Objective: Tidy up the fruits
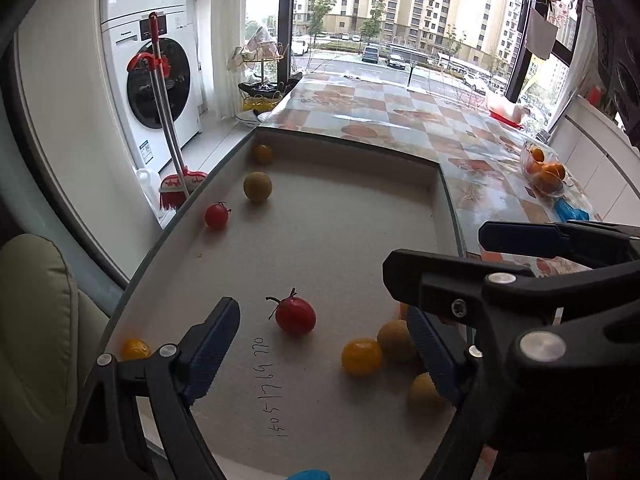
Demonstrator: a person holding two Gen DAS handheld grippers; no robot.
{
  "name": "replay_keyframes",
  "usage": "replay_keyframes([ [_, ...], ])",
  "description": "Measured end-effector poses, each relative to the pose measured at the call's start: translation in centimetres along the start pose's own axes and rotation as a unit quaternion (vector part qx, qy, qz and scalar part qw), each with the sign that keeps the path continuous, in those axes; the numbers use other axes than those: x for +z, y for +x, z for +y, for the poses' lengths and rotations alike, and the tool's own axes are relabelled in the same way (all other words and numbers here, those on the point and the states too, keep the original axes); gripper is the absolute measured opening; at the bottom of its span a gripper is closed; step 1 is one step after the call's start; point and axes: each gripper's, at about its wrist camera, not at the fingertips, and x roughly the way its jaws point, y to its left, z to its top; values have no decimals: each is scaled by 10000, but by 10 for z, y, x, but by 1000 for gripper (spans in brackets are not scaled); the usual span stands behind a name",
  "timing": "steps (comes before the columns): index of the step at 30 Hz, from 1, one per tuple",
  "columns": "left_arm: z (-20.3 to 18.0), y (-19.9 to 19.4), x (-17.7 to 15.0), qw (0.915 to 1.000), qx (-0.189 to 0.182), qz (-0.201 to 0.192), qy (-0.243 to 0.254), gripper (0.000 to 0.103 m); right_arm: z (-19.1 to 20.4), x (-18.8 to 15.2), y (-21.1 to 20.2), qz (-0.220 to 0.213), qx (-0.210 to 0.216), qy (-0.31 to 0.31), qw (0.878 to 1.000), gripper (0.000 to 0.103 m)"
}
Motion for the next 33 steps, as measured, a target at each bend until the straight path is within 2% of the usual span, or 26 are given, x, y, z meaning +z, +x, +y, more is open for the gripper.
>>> replay_keyframes([
  [1, 0, -1, 0, 10000, -6, 14, -17, 101, -1, 0, 1, 44, -65, 9, 10000, 92],
  [2, 1, -2, 0, 10000, -26, 6, -60, 103, -2, 0, 1, 89, -132, 8, 9999, 101],
  [7, 1, -7, 1, 9997, -75, 172, -139, 103, -2, -1, -4, 116, -148, -49, 9998, 103],
  [11, 1, -9, 0, 9990, -254, 283, -223, 103, -2, -2, -5, 280, -194, -59, 9994, 103],
  [16, -4, -8, -2, 9989, 73, 452, -70, 103, -5, -4, -7, 346, -272, 15, 9990, 103],
  [22, -5, -8, -4, 9984, 103, 552, -105, 103, -1, -9, -10, 379, -406, -114, 9984, 103],
  [33, -8, -12, -4, 9982, 300, 510, -16, 103, 2, -11, -12, 391, -436, -167, 9981, 103],
])
